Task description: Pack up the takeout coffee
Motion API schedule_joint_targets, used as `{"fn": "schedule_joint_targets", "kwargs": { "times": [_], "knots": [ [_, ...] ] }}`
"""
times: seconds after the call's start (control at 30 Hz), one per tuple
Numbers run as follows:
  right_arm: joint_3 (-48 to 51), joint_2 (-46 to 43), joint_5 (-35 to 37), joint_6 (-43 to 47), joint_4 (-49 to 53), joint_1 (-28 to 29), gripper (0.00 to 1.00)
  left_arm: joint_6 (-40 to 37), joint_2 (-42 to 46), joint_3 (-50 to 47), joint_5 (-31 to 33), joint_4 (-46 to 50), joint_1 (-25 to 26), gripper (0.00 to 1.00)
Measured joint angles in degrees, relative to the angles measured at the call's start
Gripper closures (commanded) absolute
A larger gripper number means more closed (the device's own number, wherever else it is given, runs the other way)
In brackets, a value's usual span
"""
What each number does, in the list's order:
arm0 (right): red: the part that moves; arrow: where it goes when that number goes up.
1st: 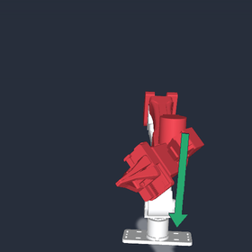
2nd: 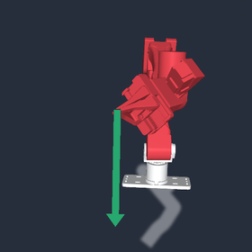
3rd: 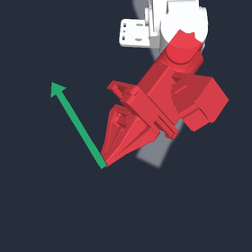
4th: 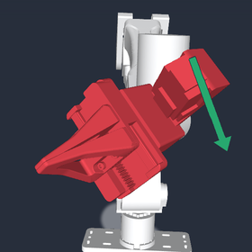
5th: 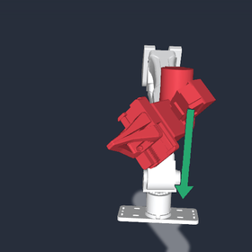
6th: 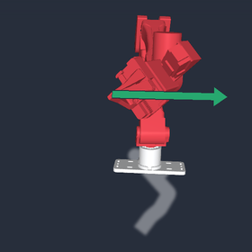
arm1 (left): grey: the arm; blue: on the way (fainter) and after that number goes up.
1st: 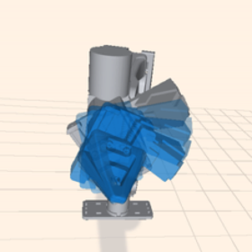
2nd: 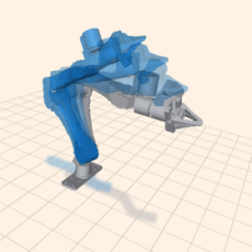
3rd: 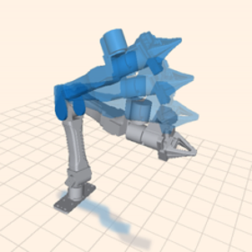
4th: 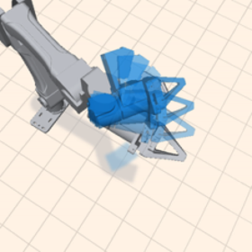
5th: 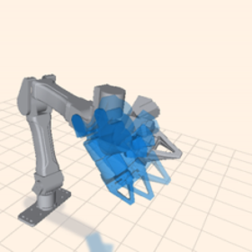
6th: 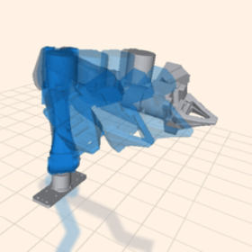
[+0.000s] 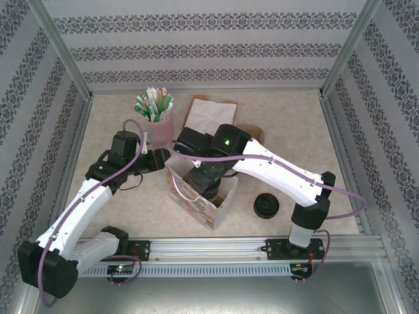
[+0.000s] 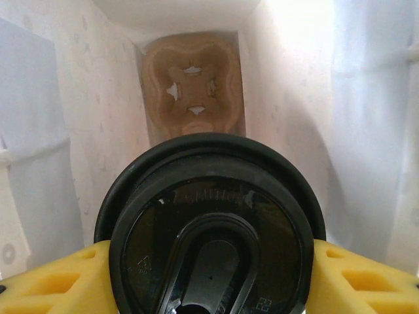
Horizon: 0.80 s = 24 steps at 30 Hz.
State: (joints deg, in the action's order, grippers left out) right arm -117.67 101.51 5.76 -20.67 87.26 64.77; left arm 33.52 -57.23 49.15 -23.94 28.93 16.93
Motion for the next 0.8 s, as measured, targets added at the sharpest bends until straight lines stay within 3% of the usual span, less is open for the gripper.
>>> {"fn": "schedule_joint_targets", "kwargs": {
  "times": [0.8],
  "knots": [
    [10.4,-1.3,-1.1,-3.4,-6.7,0.3,0.43,-0.1,5.3,2.8,6.7,5.6,0.3,0.42]
  ]
}}
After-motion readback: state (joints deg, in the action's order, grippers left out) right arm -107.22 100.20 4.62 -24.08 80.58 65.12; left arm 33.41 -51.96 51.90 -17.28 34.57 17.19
